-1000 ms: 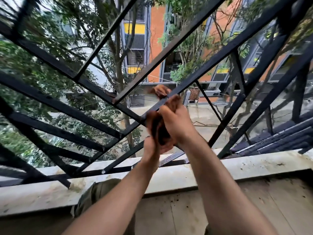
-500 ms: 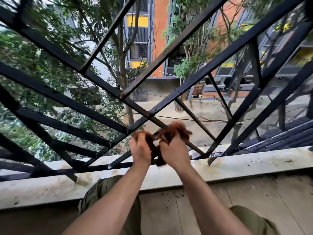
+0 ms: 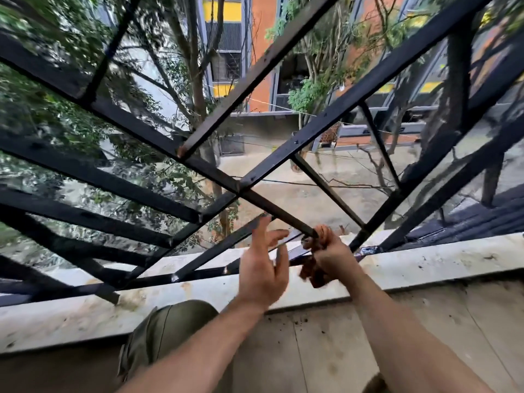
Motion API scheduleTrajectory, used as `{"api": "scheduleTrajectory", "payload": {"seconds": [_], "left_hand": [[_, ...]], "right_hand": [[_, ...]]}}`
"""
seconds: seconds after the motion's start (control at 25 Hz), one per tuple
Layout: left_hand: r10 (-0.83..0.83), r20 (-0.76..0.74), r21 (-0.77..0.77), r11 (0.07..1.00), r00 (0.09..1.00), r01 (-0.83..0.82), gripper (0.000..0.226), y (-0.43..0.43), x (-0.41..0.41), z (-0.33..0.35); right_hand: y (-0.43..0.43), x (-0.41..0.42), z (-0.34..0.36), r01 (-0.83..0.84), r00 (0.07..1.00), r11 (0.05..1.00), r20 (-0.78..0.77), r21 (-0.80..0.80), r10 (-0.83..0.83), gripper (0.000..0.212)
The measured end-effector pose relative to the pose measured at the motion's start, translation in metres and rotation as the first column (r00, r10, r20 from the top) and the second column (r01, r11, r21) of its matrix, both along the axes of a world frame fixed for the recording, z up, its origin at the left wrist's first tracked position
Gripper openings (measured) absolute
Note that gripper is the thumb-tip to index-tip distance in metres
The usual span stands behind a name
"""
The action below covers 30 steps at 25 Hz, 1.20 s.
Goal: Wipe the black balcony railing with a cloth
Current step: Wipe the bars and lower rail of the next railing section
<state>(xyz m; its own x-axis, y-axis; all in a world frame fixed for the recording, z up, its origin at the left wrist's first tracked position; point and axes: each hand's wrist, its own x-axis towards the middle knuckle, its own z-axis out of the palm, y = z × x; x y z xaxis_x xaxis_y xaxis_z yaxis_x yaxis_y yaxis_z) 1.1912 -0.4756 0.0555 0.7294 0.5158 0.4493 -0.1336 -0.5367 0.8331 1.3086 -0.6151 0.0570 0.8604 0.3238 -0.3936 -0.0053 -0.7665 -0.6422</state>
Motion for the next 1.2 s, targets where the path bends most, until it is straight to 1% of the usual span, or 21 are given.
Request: {"api": "scheduleTrajectory", "payload": {"seconds": [0.04,0.12,0.16,0.24,0.28,0.32,0.36,0.4,0.48,0.56,0.6,0.64,0.68,0.72,0.76,0.84,0.88,0.96,1.08,1.12,1.2], "left_hand": [[-0.056,-0.028,0.028,0.998,0.998,0.057,0.031,-0.009,0.001,-0.012],[-0.134,-0.109,0.098,0.985,0.985,0.145,0.030,-0.025,0.009,-0.024],[-0.153,-0.176,0.134,0.975,0.973,0.177,0.030,-0.033,0.017,-0.026],[-0.134,-0.279,0.192,0.963,0.951,0.192,0.036,-0.039,0.032,-0.026],[-0.122,-0.319,0.210,0.958,0.940,0.196,0.038,-0.039,0.038,-0.024],[-0.113,-0.352,0.222,0.954,0.929,0.200,0.040,-0.038,0.041,-0.021],[-0.108,-0.354,0.230,0.953,0.929,0.198,0.042,-0.037,0.046,-0.017],[-0.125,-0.356,0.218,0.953,0.926,0.212,0.043,-0.039,0.048,-0.010],[-0.191,-0.329,0.168,0.952,0.925,0.257,0.038,-0.044,0.048,0.008],[-0.218,-0.238,0.183,0.947,0.947,0.264,0.030,-0.048,0.052,0.030],[-0.224,-0.177,0.224,0.939,0.958,0.261,0.028,-0.050,0.057,0.043],[-0.241,-0.120,0.268,0.926,0.963,0.265,0.027,-0.054,0.061,0.058],[-0.277,-0.063,0.301,0.911,0.959,0.282,0.026,-0.058,0.062,0.074],[-0.319,-0.007,0.332,0.893,0.948,0.303,0.026,-0.063,0.064,0.089],[-0.354,0.055,0.372,0.875,0.934,0.309,0.026,-0.066,0.069,0.104],[-0.386,0.124,0.481,0.829,0.914,0.285,0.027,-0.068,0.082,0.135],[-0.381,0.120,0.538,0.801,0.917,0.262,0.026,-0.069,0.088,0.148],[-0.338,0.062,0.649,0.728,0.939,0.220,0.023,-0.069,0.096,0.169],[-0.249,-0.048,0.760,0.619,0.967,0.198,0.021,-0.069,0.106,0.176],[-0.241,-0.082,0.767,0.604,0.967,0.216,0.022,-0.070,0.108,0.174],[-0.231,-0.133,0.775,0.583,0.964,0.246,0.025,-0.074,0.112,0.170]], "right_hand": [[0.001,-0.006,-0.010,0.014,0.999,0.996,0.029,0.093,-0.017,0.070],[-0.010,-0.009,-0.027,-0.013,0.998,0.996,0.063,0.087,0.008,0.066],[-0.023,-0.007,-0.035,-0.011,0.998,0.999,0.060,-0.031,0.013,0.065],[-0.050,0.012,-0.066,0.063,0.964,0.979,0.266,-0.195,-0.009,0.061],[-0.061,0.018,-0.084,0.046,0.958,0.966,0.284,-0.255,0.029,0.061],[-0.063,0.030,-0.105,0.052,0.942,0.981,0.334,-0.185,0.013,0.060],[-0.056,0.029,-0.106,0.051,0.964,0.991,0.264,-0.121,-0.018,0.054],[-0.044,0.022,-0.091,0.117,0.976,0.992,0.181,0.051,-0.125,0.045],[-0.026,0.012,-0.051,0.353,0.933,0.813,-0.106,0.463,-0.345,0.028],[-0.021,-0.001,-0.010,0.610,0.791,0.495,-0.439,0.618,-0.426,0.028],[-0.024,-0.009,0.014,0.649,0.749,0.350,-0.483,0.676,-0.454,0.029],[-0.030,-0.016,0.036,0.613,0.736,0.271,-0.411,0.742,-0.538,0.029],[-0.038,-0.020,0.057,0.505,0.734,0.251,-0.257,0.826,-0.629,0.026],[-0.045,-0.023,0.074,0.347,0.739,0.317,-0.049,0.883,-0.672,0.023],[-0.051,-0.021,0.092,0.213,0.745,0.449,0.153,0.868,-0.649,0.031],[-0.059,-0.007,0.119,0.157,0.729,0.722,0.414,0.673,-0.545,0.050],[-0.062,0.002,0.131,0.169,0.695,0.802,0.508,0.572,-0.509,0.046],[-0.062,0.025,0.150,0.209,0.603,0.828,0.598,0.521,-0.528,0.039],[-0.062,0.046,0.157,0.201,0.516,0.751,0.584,0.628,-0.627,0.038],[-0.062,0.050,0.152,0.181,0.544,0.758,0.578,0.626,-0.608,0.030],[-0.063,0.062,0.146,0.237,0.682,0.801,0.494,0.549,-0.540,0.021]]}}
